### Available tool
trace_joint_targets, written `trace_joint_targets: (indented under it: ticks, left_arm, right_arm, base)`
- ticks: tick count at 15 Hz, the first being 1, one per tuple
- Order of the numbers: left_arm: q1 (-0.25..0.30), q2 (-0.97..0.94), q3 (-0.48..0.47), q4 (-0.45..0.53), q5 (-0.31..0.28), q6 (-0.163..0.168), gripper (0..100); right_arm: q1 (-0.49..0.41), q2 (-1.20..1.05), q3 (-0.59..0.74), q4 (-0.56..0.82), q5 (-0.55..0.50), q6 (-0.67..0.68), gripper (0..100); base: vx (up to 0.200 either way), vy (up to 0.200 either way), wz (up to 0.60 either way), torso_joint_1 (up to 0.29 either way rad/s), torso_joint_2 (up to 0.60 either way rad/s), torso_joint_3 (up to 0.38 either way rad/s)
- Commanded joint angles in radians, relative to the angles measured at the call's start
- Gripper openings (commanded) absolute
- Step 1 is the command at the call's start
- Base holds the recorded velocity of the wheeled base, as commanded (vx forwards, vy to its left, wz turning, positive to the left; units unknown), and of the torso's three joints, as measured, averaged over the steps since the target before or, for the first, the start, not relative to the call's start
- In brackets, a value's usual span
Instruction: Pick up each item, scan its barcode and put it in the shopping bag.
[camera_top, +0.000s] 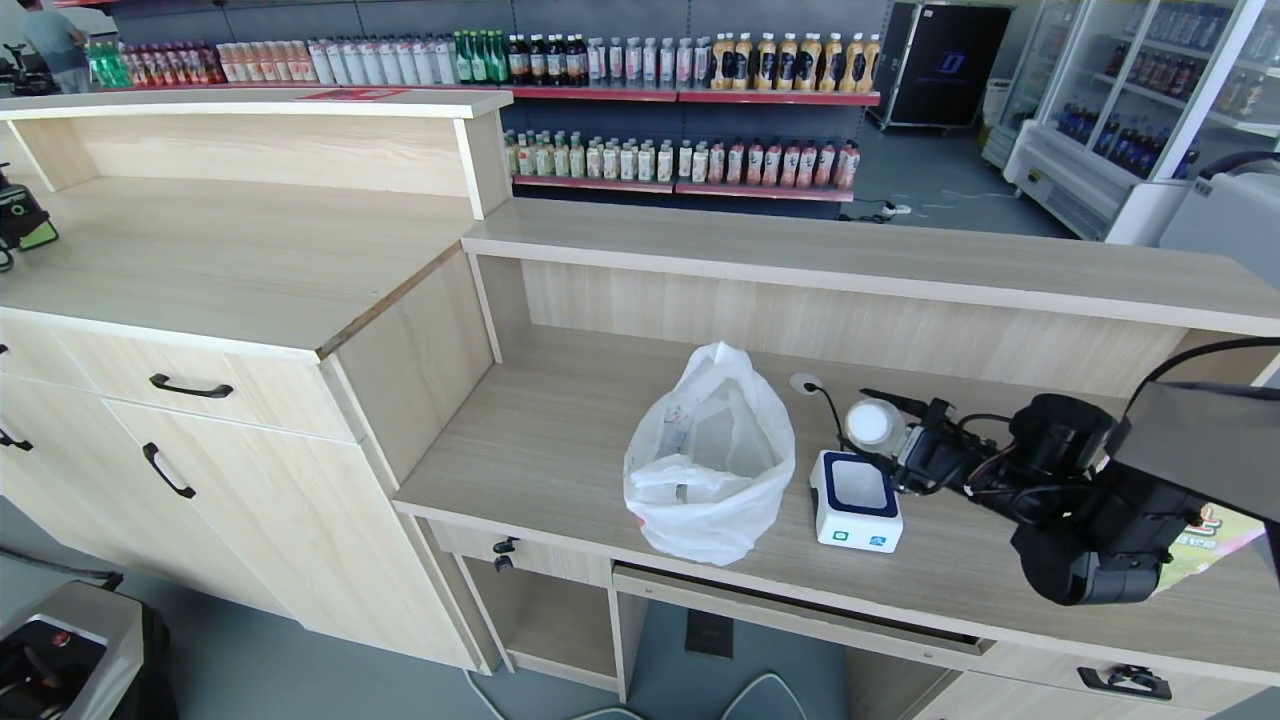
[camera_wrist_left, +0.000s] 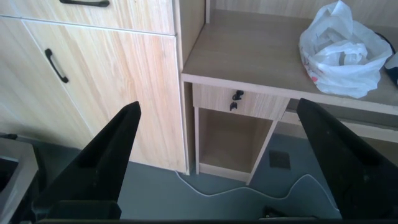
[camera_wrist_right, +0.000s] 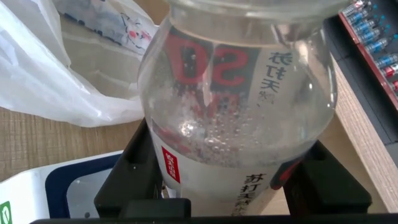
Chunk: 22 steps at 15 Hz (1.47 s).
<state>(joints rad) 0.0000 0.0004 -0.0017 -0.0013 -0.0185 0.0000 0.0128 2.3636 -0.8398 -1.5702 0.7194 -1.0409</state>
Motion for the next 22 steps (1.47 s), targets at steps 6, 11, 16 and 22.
trace_joint_targets:
  ticks: [6,11,16,22]
  left_arm:
    - [0.000,0.000,0.000,0.000,0.000,-0.002,100]
    - [0.000,0.000,0.000,0.000,0.000,0.000,100]
    - [0.000,0.000,0.000,0.000,0.000,-0.002,100]
    - [0.000,0.000,0.000,0.000,0.000,-0.002,100]
  right_arm:
    - [0.024,0.062,-0.062,-0.001,0.023,0.005,0]
    - [0.023,0.077,-0.070,-0.001,0.065,0.007,0]
    - [0.024,0.092,-0.102,-0.001,0.078,0.013,0]
    - [0.026,0.098,-0.119,-0.001,0.088,0.019,0]
  base:
    - [0.000,0.000,0.00,0.000,0.00,0.000]
    - [0.000,0.000,0.00,0.000,0.00,0.000]
    - [0.000,0.000,0.00,0.000,0.00,0.000]
    - [0.000,0.000,0.00,0.000,0.00,0.000]
